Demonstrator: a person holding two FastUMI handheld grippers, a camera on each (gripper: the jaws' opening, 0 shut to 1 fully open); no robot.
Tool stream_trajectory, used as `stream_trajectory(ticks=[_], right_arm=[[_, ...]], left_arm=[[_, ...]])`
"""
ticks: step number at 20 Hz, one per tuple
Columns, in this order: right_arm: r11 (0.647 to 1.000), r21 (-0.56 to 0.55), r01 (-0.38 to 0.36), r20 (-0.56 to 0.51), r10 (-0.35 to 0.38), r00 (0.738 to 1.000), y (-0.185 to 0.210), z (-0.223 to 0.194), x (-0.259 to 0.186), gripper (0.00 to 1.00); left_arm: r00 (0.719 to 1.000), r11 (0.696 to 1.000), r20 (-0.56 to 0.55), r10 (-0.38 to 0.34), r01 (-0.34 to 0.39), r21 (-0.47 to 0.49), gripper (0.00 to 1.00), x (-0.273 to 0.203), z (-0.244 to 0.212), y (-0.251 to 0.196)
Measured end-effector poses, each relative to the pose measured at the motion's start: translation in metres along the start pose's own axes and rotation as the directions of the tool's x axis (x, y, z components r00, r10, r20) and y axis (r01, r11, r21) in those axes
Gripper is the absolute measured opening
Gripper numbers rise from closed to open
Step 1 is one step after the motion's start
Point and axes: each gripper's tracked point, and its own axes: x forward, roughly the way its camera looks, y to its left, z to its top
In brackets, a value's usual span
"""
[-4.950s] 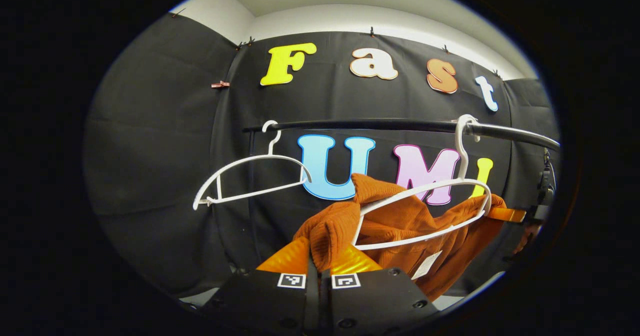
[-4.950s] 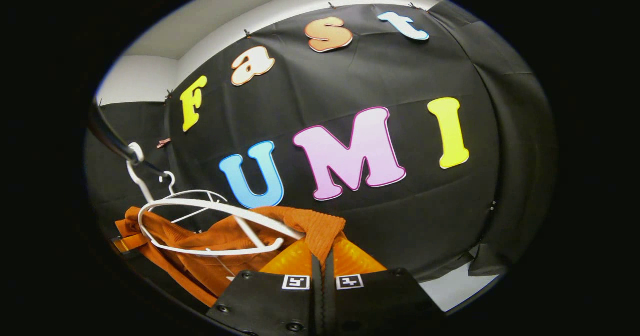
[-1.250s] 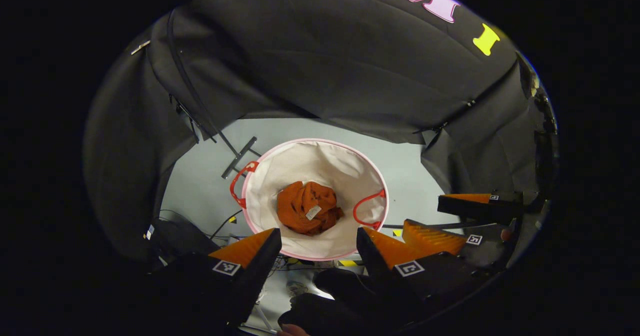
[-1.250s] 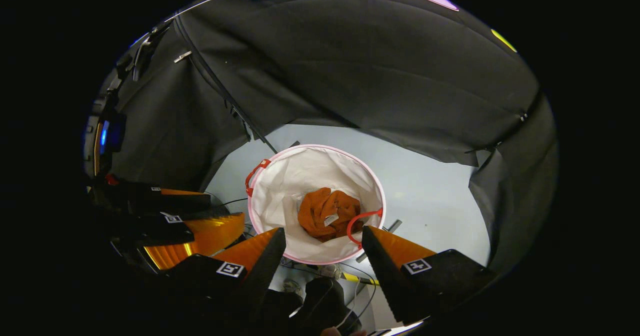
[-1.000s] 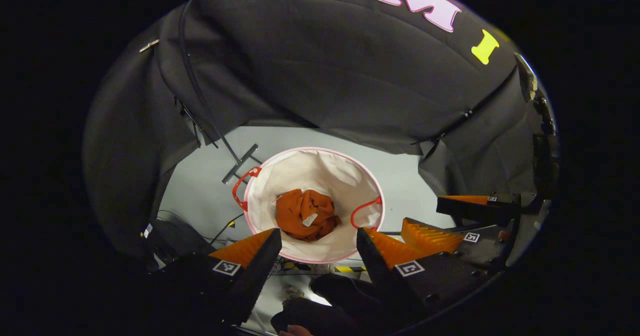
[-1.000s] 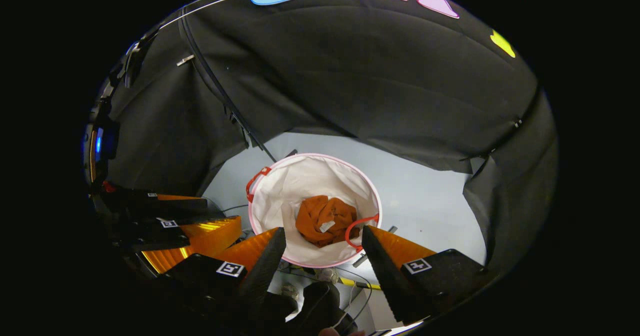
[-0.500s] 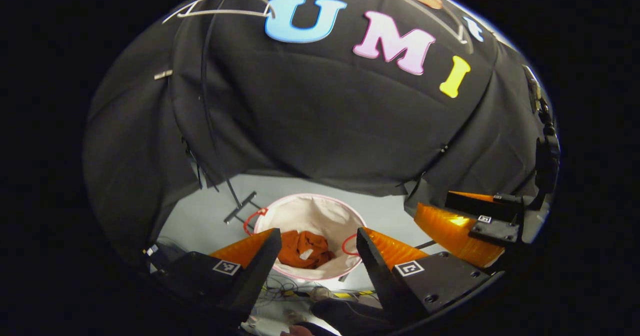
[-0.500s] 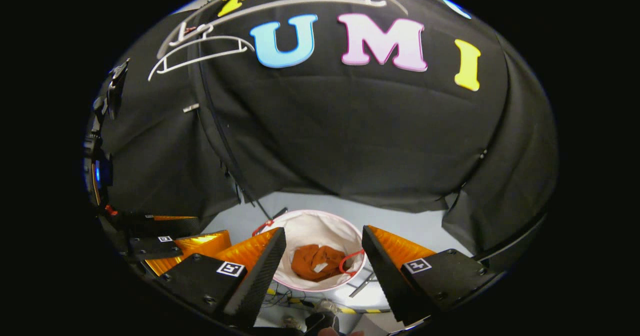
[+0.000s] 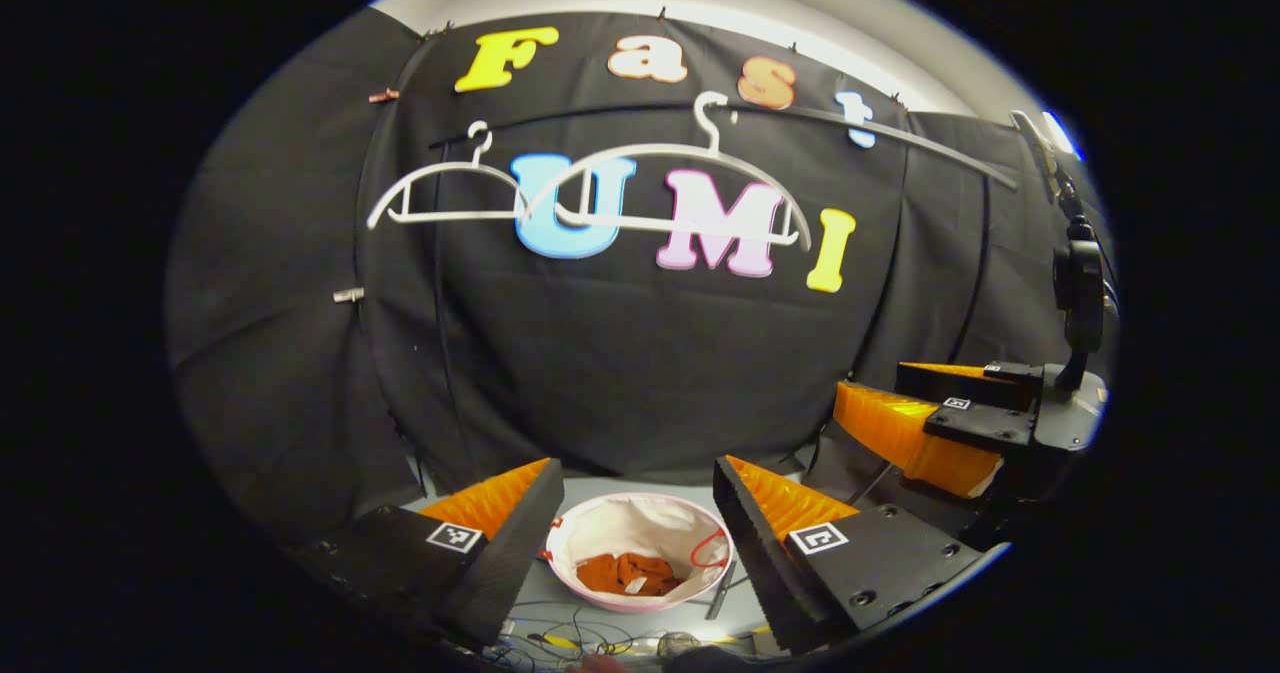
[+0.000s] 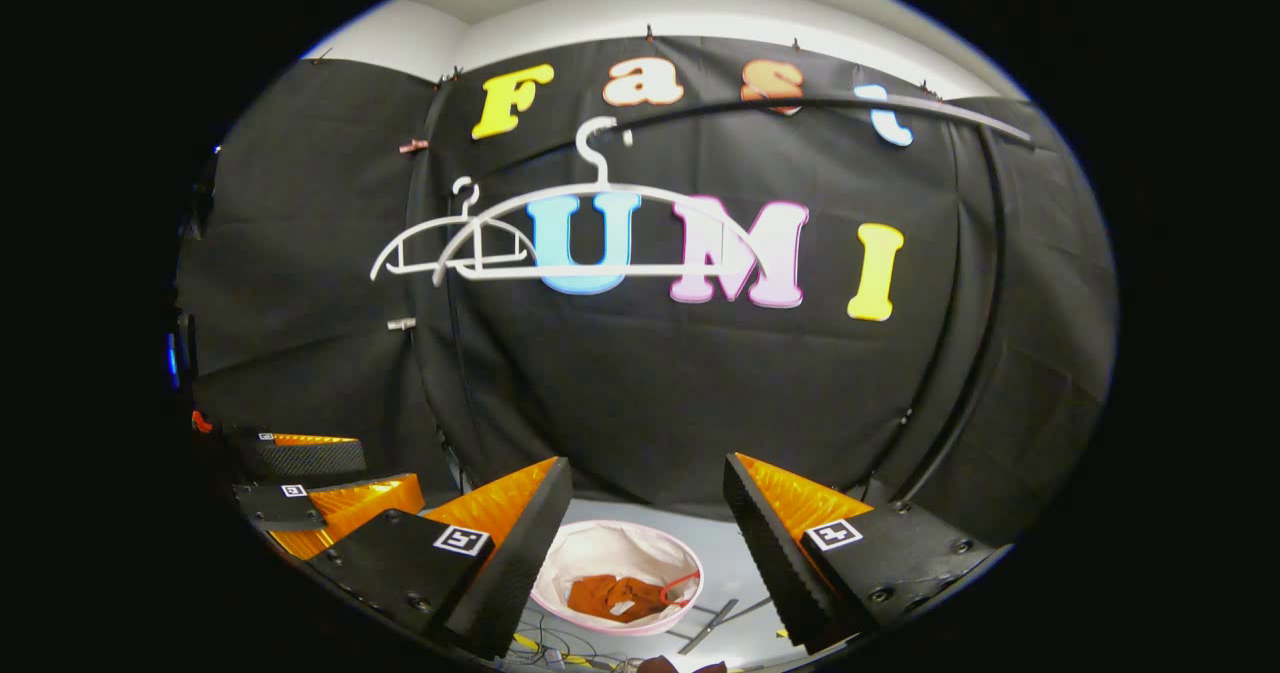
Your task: Grasp the clothes on the hanger with both hands and then place them into the laundry hamper below.
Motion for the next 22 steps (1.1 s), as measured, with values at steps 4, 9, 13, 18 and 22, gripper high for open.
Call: stream_trajectory(ticks=[4, 9, 13, 18, 22], right_arm=[[0.999, -0.022, 0.044, 0.110, -0.041, 0.993, 0.002, 0.046, -0.064, 0.98], [0.995, 0.010, 0.096, 0.217, -0.096, 0.972, -0.007, 0.088, -0.123, 0.97], [0.992, 0.047, 0.118, 0.266, -0.126, 0.956, -0.021, 0.101, -0.159, 0.97], [0.986, 0.095, 0.138, 0.246, -0.158, 0.956, -0.047, 0.090, -0.181, 0.96], [0.984, 0.099, 0.151, 0.251, -0.172, 0.953, -0.063, 0.089, -0.196, 0.94]], left_arm=[[0.992, 1.000, 0.123, -0.007, 0.007, 0.001, 0.95, -0.066, 0.043, -0.004], [0.974, 0.997, 0.225, 0.030, -0.044, 0.061, 0.99, -0.128, 0.078, 0.001], [0.965, 0.992, 0.254, 0.071, -0.094, 0.083, 0.95, -0.153, 0.085, 0.002], [0.955, 0.993, 0.286, 0.078, -0.101, 0.067, 0.92, -0.170, 0.096, -0.016], [0.957, 0.996, 0.283, 0.057, -0.076, 0.055, 0.95, -0.172, 0.093, -0.035]])
